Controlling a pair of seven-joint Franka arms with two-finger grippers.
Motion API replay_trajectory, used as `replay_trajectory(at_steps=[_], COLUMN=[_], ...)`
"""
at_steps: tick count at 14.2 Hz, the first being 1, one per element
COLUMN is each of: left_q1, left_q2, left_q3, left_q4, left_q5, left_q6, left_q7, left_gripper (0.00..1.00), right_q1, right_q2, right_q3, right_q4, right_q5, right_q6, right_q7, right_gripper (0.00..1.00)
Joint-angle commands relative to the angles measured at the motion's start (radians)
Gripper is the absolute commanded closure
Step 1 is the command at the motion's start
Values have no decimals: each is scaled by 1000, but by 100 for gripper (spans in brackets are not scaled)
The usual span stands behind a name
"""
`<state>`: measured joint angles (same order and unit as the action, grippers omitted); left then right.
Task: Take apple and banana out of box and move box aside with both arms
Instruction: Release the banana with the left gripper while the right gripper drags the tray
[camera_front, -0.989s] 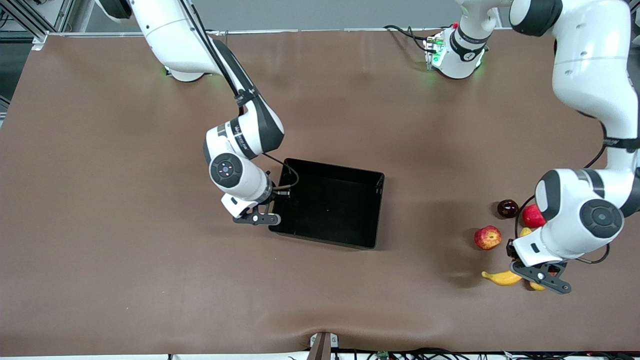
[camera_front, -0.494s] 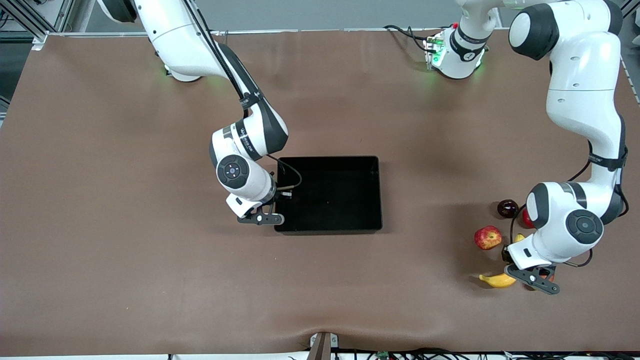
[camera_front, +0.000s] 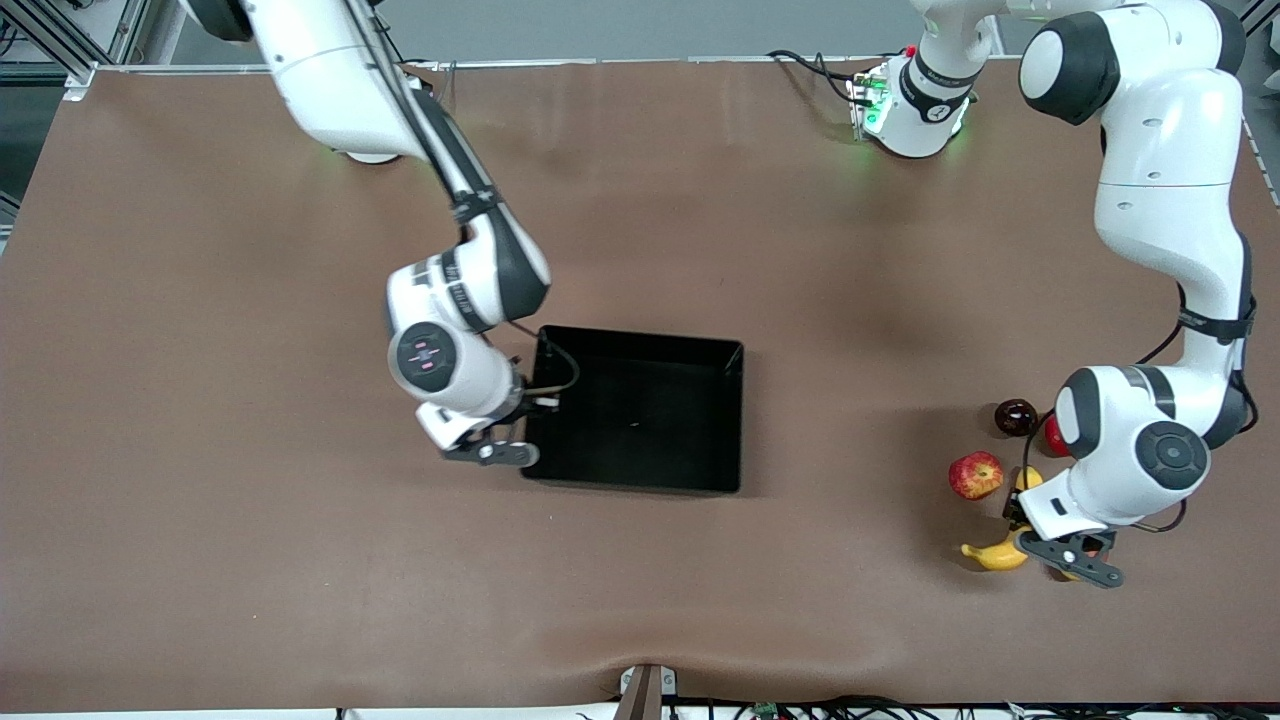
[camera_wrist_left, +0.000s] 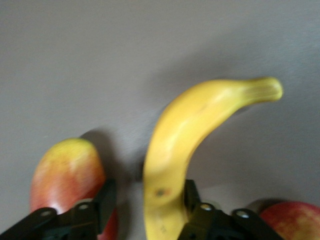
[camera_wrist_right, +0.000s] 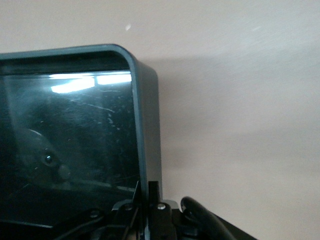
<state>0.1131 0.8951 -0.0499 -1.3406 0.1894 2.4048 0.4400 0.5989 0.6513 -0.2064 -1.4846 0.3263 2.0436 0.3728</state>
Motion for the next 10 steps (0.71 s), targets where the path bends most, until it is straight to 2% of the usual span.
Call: replay_trajectory(at_steps=[1, 5, 10], left_q1=[22, 14, 13], left_q2=[-39, -140, -284], left_q3=[-14, -27, -67], left_q4=[-3, 1, -2], left_q5=[-11, -13, -13], left_q6=[-4, -114, -303], left_q7=[0, -33, -127], left_gripper=[0, 0, 0], right_q1=[-109, -279, -497], right_q2=[-99, -162, -186], right_q3=[16, 2, -5], right_q4=[7, -2, -28], right_q5=[-13, -65, -99], right_q6=[-123, -235, -286], right_q7=[-63, -291, -504], right_gripper=[100, 100, 100])
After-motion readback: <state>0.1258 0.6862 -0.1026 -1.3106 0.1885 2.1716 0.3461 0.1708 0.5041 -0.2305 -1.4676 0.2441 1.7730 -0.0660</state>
